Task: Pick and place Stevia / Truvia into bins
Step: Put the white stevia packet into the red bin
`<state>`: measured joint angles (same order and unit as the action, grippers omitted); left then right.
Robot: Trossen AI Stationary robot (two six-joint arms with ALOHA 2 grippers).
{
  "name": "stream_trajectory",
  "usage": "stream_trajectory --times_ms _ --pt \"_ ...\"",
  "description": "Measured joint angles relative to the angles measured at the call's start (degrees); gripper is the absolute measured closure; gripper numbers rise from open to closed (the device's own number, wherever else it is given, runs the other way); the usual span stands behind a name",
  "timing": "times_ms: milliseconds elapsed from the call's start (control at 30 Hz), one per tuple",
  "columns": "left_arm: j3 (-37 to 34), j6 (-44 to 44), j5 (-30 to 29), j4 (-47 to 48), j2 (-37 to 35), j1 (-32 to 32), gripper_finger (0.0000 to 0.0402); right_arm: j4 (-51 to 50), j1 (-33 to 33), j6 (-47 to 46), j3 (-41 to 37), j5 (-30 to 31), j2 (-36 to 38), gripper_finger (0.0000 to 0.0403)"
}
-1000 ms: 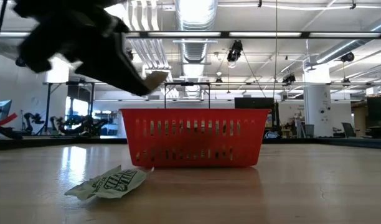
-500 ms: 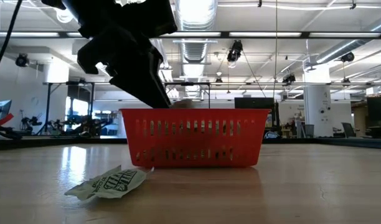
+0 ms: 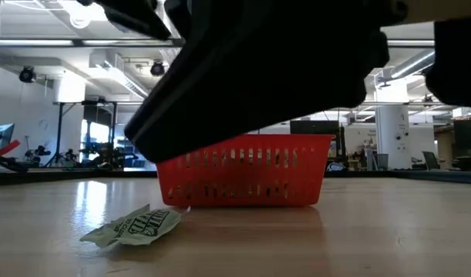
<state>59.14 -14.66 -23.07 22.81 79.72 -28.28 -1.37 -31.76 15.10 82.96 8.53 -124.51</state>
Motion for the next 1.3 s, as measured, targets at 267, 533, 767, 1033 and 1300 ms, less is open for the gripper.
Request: stream_trajectory --times_ms 267,533,767,1033,1300 --pt "-5.25 -1.57 -17.83 -2.90 -9.45 -14.45 0.0230 -0.86 0.43 -1.79 0.02 -0.89 -0.05 0.0307" --pt "-8.91 -2.97 -30.02 -6.81 -11.69 -24.78 0.0230 -0.34 1.26 -2.83 0.04 -0.87 -0.15 0.0252" --pt "-9.92 -2.97 -34.68 -9.12 -9.75 -27.99 0.0230 0.11 1.42 -2.27 0.08 -1.00 -1.43 0.0248" --pt "-9.36 -0.84 -35.14 -12.14 -9.64 -28.04 0.0230 -5.32 1.37 -1.88 5.32 1.16 -5.81 0.0247" --pt "-9.38 0.46 -35.09 -13.66 -9.59 -28.08 0.0230 -10.63 1.77 -8.47 7.47 1.48 -5.86 0.0257"
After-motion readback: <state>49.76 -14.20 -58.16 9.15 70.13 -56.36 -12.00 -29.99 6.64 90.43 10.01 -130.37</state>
